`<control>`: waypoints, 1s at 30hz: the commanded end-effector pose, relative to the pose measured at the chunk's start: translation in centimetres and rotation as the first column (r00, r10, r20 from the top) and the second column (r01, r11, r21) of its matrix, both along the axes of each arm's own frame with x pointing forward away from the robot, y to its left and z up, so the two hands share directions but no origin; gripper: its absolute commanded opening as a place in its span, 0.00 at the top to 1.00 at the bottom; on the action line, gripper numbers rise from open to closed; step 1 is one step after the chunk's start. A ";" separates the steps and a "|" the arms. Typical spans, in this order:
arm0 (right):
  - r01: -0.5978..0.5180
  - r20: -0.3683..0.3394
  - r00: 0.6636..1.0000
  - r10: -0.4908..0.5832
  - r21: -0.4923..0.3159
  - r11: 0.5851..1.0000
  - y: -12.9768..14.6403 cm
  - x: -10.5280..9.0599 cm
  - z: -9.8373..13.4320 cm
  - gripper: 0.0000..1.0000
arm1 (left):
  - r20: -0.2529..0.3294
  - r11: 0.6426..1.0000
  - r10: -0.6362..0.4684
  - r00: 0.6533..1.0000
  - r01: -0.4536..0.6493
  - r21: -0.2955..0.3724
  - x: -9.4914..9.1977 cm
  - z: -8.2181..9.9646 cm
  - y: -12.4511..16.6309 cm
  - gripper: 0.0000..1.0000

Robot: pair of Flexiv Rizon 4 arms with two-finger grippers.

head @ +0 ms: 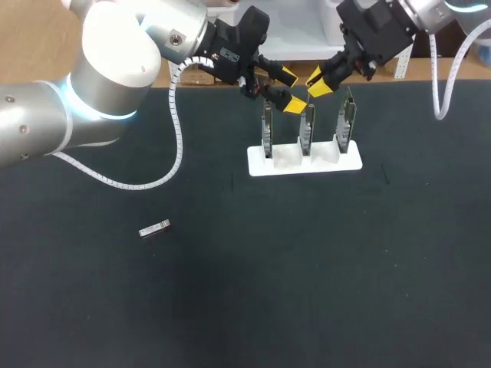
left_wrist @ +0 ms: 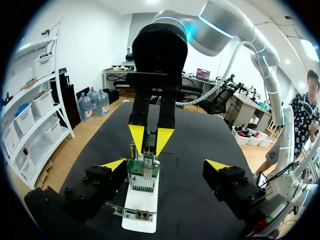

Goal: Pick up the optical module with the left hand, and insert it into the network port with the right hand.

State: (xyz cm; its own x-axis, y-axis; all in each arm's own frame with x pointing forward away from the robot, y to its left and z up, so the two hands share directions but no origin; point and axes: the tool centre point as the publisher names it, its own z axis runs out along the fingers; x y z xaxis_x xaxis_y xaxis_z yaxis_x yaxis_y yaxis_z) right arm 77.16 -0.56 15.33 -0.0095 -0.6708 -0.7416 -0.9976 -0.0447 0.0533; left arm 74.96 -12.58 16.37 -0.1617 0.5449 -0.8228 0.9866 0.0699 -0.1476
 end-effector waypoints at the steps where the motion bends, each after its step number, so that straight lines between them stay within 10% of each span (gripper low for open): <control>1: 0.006 0.001 1.000 -0.006 -0.001 1.000 -0.1 -0.3 -0.3 1.00 | -0.004 1.000 -0.002 1.000 0.002 0.005 0.2 0.0 -0.1 0.00; 10: 0.008 -0.005 1.000 -0.008 -0.003 1.000 -0.2 -0.5 -0.5 0.93 | -0.004 1.000 -0.002 1.000 0.002 0.005 0.2 0.0 -0.1 0.00; 13: 0.016 -0.004 1.000 -0.016 -0.002 1.000 -0.2 -0.5 -0.4 0.00 | -0.004 1.000 -0.002 1.000 0.002 0.005 0.2 0.0 -0.1 0.00; 30: 0.061 0.014 0.998 -0.062 0.026 0.998 -2.1 -0.1 1.1 0.00 | -0.004 1.000 -0.002 1.000 0.002 0.005 0.2 0.0 -0.1 0.00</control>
State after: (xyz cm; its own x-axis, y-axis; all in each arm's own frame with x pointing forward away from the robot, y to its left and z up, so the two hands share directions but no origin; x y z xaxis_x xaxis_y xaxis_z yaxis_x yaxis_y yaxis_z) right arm 77.68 -2.28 16.30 -0.0395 -0.6530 -0.7563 -0.9990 0.0083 0.0450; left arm 74.96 -12.58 16.37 -0.1616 0.5449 -0.8228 0.9866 0.0699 -0.1475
